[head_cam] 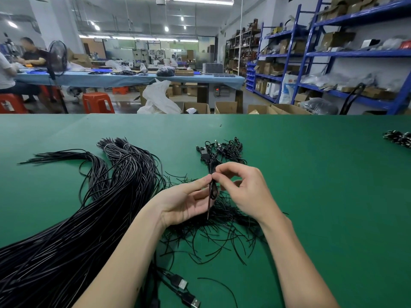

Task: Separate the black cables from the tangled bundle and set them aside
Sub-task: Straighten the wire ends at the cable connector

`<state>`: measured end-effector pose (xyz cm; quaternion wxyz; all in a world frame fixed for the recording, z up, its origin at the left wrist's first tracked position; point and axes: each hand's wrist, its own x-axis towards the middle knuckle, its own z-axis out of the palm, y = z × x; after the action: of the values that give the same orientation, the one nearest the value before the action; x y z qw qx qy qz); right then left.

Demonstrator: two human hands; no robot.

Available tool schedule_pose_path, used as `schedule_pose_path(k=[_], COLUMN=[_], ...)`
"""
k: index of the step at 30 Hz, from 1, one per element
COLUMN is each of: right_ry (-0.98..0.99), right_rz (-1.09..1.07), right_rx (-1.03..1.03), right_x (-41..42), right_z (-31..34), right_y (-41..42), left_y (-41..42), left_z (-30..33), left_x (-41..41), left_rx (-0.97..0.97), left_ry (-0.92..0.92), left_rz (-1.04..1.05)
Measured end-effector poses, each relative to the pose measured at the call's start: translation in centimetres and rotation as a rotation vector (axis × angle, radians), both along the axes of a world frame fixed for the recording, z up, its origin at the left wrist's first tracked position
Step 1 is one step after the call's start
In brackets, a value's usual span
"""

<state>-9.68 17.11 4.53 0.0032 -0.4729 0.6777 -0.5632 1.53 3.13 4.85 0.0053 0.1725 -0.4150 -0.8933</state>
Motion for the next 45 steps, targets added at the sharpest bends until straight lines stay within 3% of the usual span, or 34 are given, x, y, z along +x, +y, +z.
schedule_pose_path(k=[15,18,21,25,29,31,32,33,35,37,39,41,45], right_ry=[0.011,-0.088,-0.335,-0.708,-1.331,-1.637,-1.686,-1.609,-1.155,-0.657,-0.326,-0.128,0.05], right_rz=[0.026,0.014,0.098,0.128,0.349,0.477,0.484,0.432,0.21,-0.004,-0.086,-0.08,-0.099], right_rx=[0.117,0.072,0.091,0.159,0.103,0.013,-0.005,0.014,0.155,0.207,0.142,0.142,0.135], right_x=[-0.9,-0.5,-0.6,-1.0,-1.2,-0.7,-0.3,-0.2,0.2,0.0,-0.3,-0.1,0.4], right_z=[0.5,0.6,0.5,-0.2,-1.6,-2.6,-2.8,-3.0,-2.6,-2.2,-1.4,-1.0,-0.4], right_y=[0.7,0.2,0.1,-0.3,-0.6,-0.8,-0.9,-1.1,-1.5,-1.4,-0.8,-0.3,-0.2], left_y=[-0.8,-0.9,-0.9,-1.0,-1.4,-1.7,-1.8,-1.8,-1.9,-1.9,-1.7,-1.7,-1.9], left_z=[-0.3,-0.2,-0.1,0.5,1.2,1.4,1.4,1.2,0.4,-0.3,-0.5,-0.6,-0.6], left_x=[0.0,0.1,0.1,0.9,1.3,1.3,1.3,1.2,1.0,0.7,0.5,0.5,0.4], left_rx=[-0.198,-0.233,-0.388,-0.987,-1.514,-1.649,-1.681,-1.675,-1.502,-1.182,-0.849,-0.591,-0.462], left_ry=[0.062,0.114,0.186,0.274,0.384,0.38,0.343,0.29,0.167,0.062,0.002,-0.007,-0.044], left_rz=[-0.033,-0.022,0.082,0.206,0.238,0.219,0.224,0.245,0.292,0.296,0.261,0.203,0.103])
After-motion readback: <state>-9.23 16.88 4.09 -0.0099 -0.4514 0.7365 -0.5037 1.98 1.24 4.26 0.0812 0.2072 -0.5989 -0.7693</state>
